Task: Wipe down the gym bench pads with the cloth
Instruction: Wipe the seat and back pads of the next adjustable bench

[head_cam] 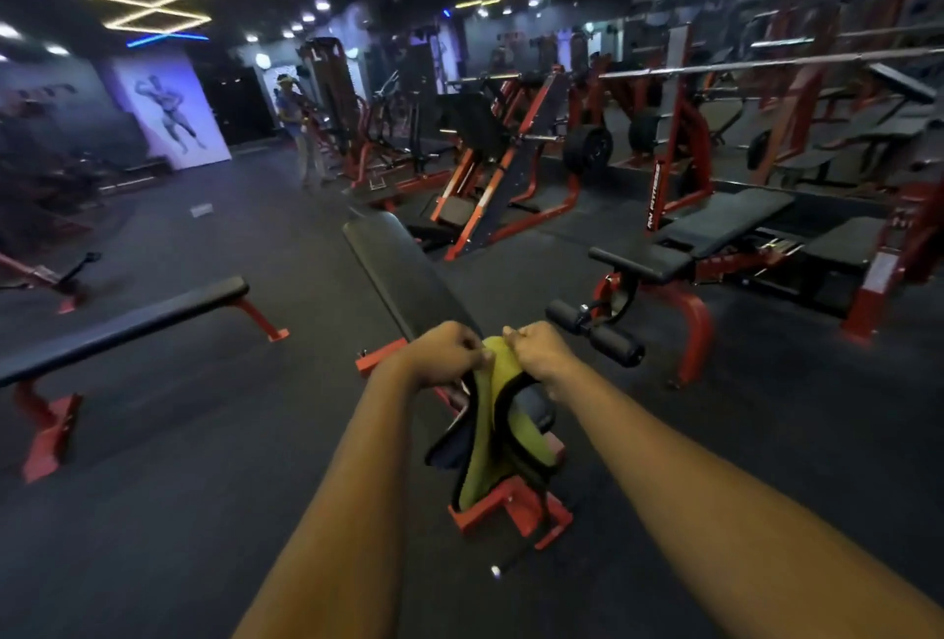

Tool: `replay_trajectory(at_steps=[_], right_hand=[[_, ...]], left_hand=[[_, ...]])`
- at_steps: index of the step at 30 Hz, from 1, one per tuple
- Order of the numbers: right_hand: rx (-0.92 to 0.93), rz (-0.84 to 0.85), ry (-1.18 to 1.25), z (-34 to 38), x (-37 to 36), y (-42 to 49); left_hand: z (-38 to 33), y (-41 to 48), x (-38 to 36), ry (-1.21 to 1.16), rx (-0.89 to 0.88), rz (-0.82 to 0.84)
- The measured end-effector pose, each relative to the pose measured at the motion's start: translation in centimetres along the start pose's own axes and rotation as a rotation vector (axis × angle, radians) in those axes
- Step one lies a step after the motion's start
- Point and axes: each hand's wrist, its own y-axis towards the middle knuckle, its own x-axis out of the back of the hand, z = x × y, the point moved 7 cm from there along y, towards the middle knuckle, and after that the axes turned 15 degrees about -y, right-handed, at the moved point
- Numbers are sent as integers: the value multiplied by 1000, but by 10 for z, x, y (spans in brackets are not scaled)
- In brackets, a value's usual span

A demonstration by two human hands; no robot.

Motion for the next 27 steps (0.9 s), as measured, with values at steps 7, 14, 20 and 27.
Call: replay_trajectory(at_steps=[7,14,20,27], right_hand=[[18,113,59,8,-63,109],[-93,56,-228,-45,-133,267],[-271,189,-274,-109,-226,351],[-462,74,42,-175,-297,432]], left_hand=[[61,125,49,-178,39,42],[143,289,88,-128,49,65],[239,403,117,52,127,32],[351,528,125,142,102,107]])
